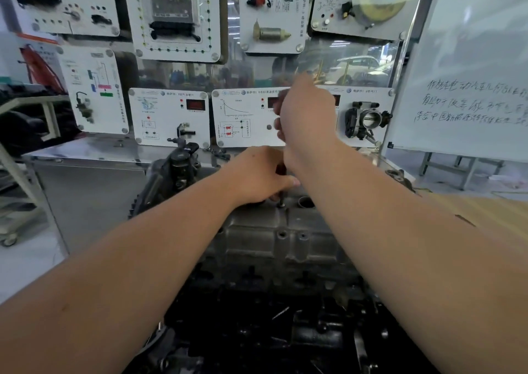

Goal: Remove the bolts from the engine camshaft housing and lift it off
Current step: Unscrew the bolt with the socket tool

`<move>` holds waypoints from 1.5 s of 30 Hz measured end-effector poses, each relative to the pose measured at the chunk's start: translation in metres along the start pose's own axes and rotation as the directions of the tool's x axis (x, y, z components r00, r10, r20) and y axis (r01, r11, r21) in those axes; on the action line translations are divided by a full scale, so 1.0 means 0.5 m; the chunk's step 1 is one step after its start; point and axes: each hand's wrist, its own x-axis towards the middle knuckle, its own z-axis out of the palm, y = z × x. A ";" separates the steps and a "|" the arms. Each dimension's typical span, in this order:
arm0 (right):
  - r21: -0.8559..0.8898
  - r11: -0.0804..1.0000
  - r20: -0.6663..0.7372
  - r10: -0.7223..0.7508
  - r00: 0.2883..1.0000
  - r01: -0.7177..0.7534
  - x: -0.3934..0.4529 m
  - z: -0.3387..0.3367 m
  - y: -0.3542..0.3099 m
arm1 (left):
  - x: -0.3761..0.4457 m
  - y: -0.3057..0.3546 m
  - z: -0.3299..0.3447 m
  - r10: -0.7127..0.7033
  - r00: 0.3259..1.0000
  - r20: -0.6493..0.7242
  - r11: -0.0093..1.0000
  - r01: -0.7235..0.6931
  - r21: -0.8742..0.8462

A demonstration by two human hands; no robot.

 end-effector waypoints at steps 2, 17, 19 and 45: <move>0.012 0.995 -0.164 -0.095 0.982 0.098 -0.015 0.019 0.005 | -0.010 0.010 -0.005 0.011 0.999 0.038 0.994 -0.015 0.104; 0.245 0.958 0.265 0.080 0.961 -0.148 0.009 -0.009 0.010 | 0.012 -0.020 0.015 -0.030 0.999 -0.041 0.997 0.027 -0.071; 0.277 0.947 0.347 0.059 0.936 -0.162 0.018 -0.020 0.016 | 0.010 -0.015 0.015 -0.025 0.998 -0.053 0.999 0.022 -0.048; 0.197 0.973 0.050 0.110 0.993 -0.117 0.005 0.019 0.010 | 0.006 0.007 0.007 -0.072 0.997 -0.010 0.983 0.073 0.167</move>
